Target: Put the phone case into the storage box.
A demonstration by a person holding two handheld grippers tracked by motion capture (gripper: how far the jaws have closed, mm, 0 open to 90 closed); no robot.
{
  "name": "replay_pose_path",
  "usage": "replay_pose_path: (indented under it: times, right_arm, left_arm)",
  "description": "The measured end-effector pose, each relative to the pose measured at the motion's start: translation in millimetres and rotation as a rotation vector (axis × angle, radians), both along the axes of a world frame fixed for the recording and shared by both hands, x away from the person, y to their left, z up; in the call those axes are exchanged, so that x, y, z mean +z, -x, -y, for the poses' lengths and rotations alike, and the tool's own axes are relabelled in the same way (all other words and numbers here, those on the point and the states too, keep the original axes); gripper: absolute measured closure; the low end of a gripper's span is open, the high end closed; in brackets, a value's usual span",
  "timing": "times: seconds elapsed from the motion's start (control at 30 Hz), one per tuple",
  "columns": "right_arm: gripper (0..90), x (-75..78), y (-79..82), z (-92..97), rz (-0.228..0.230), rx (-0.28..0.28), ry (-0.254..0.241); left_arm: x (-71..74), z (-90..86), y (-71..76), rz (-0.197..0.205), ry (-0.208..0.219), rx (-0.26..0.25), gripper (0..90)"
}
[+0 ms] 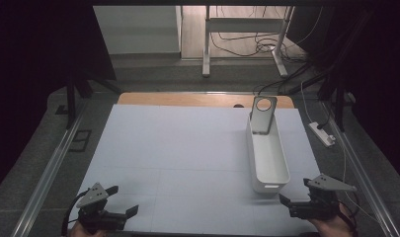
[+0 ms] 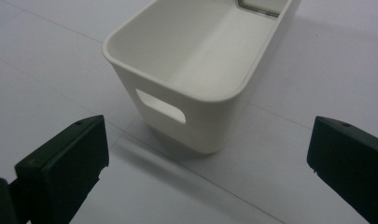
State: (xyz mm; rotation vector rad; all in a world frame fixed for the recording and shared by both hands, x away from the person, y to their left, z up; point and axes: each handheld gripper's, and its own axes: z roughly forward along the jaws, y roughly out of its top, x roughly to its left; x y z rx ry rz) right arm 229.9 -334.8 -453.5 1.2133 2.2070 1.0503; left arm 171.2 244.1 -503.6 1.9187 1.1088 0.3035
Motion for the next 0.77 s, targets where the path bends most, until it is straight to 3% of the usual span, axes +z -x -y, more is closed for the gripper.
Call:
replay_pose_path:
  times: [0.53,0.77]
  right_arm:
    - [0.0,-14.7,3.3,-0.3,-0.060,0.020,0.067]
    - [0.0,-15.4,2.9,1.1,-0.060,0.010,0.063]
  left_arm:
    - [-0.1,-0.6,0.3,-0.001,0.000,0.000,0.0]
    - [0.1,-0.1,-0.5,-0.004,0.002,0.002,0.0]
